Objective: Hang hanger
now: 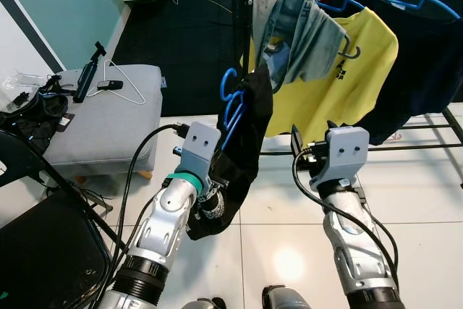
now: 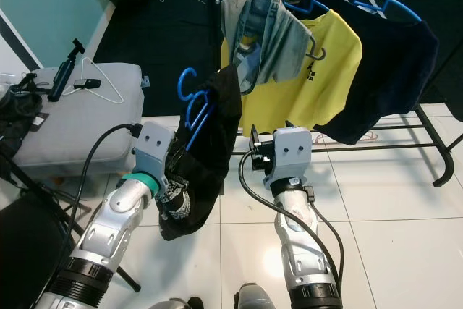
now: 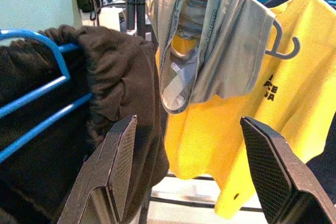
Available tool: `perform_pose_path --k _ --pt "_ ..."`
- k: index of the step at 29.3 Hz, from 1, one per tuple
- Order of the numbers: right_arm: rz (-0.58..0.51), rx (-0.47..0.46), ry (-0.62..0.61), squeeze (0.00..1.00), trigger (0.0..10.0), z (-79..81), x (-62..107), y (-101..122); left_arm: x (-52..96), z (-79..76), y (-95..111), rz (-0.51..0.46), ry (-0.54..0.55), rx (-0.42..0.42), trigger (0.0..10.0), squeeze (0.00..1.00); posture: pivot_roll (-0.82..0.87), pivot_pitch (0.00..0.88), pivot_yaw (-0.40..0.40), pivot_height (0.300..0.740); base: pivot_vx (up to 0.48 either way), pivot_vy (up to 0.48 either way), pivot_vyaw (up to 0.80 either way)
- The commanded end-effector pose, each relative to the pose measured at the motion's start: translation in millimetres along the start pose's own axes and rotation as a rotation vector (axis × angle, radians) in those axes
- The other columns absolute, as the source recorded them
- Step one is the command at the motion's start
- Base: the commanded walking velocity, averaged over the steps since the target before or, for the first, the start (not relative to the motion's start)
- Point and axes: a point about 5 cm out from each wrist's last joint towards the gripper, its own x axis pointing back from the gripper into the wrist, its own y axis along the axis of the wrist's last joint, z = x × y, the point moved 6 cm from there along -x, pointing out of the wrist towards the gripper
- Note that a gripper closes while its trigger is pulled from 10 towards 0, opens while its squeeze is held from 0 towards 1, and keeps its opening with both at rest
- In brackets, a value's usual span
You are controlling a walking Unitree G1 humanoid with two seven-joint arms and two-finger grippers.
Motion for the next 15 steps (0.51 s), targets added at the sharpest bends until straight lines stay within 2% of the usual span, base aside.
perform_pose_path --k 1,8,15 --pt "0.010 -0.004 0.003 0.00 10.0 1.0 2.1 -1.3 1.0 3.7 5.7 -0.022 0.019 0.015 10.0 0.00 -0.17 0.083 0.108 0.740 0.000 -0.247 0.00" --pt "0.011 -0.003 0.002 0.00 10.0 0.9 2.3 -1.3 -0.2 5.4 6.5 -0.026 0.026 0.020 10.0 0.00 -0.17 0.085 0.110 0.740 0.000 -0.256 0.00" --pt "0.010 -0.002 0.001 0.00 10.0 0.2 1.9 -1.2 -2.4 6.3 7.4 -0.025 0.032 0.033 10.0 0.00 -0.18 0.081 0.111 0.740 0.000 -0.411 0.00"
